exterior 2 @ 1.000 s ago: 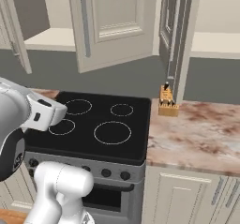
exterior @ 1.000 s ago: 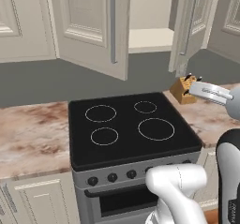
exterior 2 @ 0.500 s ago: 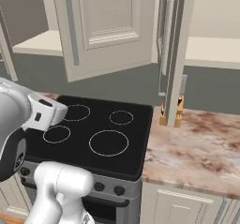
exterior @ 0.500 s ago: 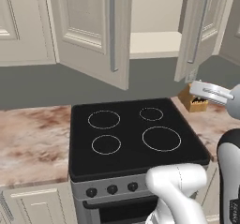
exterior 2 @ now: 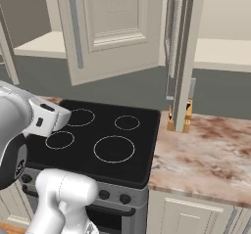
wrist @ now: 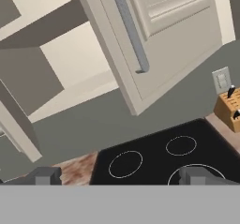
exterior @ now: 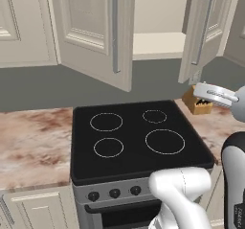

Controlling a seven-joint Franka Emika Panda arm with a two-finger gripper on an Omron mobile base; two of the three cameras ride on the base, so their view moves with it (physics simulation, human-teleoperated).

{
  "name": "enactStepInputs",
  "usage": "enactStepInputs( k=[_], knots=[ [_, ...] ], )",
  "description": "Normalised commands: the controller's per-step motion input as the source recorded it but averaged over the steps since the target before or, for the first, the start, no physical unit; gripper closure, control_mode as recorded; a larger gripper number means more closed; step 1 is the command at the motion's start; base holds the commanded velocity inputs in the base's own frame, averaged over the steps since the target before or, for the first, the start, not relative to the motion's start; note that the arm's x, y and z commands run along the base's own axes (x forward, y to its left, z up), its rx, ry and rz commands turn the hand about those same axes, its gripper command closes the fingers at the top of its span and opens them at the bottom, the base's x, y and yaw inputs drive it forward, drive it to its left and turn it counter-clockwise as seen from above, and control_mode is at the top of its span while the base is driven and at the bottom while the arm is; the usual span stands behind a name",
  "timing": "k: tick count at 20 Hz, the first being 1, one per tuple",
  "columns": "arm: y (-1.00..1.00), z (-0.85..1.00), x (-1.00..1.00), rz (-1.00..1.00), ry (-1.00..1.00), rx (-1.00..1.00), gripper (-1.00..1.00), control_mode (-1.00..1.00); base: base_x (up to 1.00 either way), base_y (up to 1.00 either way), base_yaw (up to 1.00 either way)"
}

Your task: Close all open cabinet doors.

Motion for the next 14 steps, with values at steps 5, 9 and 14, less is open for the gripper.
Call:
enactStepInputs(
  k=[5, 9, 14],
  knots=[
    [0.02, 0.00, 0.00, 0.00, -0.04, -0.01, -1.00, -1.00, 0.00, 0.07, 0.00],
    [-0.29, 0.00, -0.24, 0.00, -0.15, 0.00, -1.00, -1.00, 0.00, 0.00, 0.00],
    [-0.36, 0.00, -0.16, 0.00, -0.09, 0.00, -1.00, -1.00, 0.00, 0.00, 0.00]
  ],
)
